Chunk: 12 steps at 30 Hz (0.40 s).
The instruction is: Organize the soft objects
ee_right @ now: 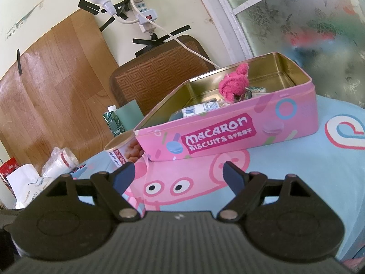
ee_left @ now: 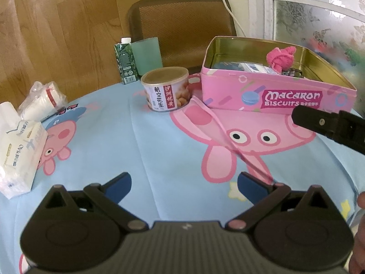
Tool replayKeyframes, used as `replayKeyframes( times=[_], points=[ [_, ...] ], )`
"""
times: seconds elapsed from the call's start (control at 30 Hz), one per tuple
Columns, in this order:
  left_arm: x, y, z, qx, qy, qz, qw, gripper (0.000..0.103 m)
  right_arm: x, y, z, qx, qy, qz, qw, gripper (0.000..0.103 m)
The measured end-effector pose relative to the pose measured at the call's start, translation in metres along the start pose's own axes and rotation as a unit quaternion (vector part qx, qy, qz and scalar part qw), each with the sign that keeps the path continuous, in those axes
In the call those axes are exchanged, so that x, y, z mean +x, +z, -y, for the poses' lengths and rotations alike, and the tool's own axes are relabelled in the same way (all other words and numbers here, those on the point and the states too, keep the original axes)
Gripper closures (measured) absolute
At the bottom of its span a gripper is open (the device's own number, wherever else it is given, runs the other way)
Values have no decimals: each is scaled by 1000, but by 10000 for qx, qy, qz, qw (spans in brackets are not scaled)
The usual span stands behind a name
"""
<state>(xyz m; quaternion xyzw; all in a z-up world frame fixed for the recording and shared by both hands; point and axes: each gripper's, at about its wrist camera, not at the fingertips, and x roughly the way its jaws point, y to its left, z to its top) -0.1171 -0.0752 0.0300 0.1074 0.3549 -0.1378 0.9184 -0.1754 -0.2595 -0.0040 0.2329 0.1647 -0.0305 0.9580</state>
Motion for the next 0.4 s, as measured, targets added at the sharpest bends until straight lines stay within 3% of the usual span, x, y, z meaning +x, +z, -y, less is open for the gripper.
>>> replayKeyframes(
  times=[0.4],
  points=[
    [2, -1, 0, 10, -236, -92, 9997, 0, 0, 0, 0, -8, 1, -5, 10000, 17]
  ],
)
